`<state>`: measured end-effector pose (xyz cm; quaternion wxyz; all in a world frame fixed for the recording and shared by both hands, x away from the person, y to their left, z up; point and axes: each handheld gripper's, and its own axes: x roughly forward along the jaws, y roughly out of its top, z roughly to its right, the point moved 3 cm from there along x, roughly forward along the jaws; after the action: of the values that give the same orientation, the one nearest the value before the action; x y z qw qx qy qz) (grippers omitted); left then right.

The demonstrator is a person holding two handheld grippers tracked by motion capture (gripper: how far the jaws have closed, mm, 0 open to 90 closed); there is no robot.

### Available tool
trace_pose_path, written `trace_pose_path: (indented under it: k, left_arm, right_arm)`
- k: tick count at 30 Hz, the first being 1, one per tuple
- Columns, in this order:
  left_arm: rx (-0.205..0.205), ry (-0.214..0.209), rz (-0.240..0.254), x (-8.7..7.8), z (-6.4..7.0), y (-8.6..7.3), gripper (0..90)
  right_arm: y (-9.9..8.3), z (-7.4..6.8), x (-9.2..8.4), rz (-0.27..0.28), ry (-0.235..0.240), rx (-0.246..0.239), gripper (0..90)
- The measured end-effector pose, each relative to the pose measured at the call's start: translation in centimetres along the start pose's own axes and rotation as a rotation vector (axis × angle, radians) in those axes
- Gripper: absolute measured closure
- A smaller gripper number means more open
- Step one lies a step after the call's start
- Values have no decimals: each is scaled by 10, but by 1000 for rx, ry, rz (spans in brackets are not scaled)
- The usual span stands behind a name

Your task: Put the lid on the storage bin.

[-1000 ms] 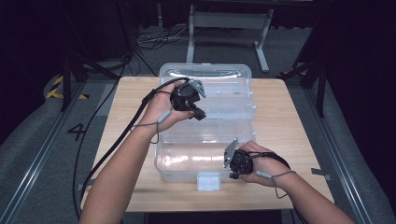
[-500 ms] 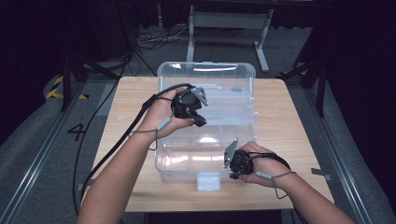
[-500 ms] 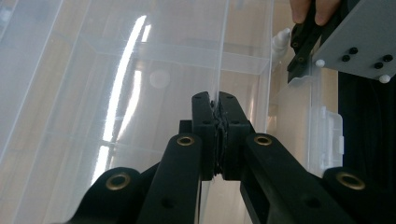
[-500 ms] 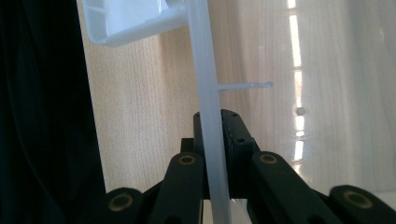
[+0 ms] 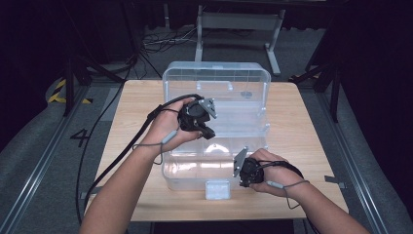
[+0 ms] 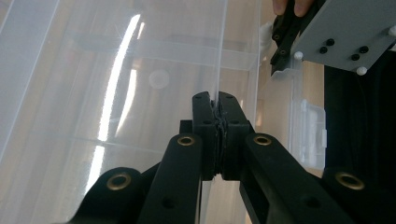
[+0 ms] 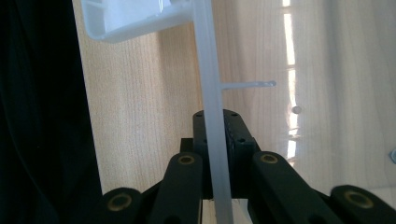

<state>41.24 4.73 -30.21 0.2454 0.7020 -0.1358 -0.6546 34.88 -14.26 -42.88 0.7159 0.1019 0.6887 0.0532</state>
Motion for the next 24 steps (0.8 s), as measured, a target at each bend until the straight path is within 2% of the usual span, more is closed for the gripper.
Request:
trace_pose_path:
  k: [10, 14, 24]
  left_arm:
    - [8, -15, 1, 2, 8, -3, 882]
    - [-19, -22, 11, 4, 10, -4, 880]
    - [-17, -30, 10, 6, 14, -5, 880]
  right_arm:
    - [0, 0, 0, 7, -12, -5, 858]
    - [1, -1, 0, 9, -20, -2, 848]
    - [1, -3, 0, 3, -42, -14, 838]
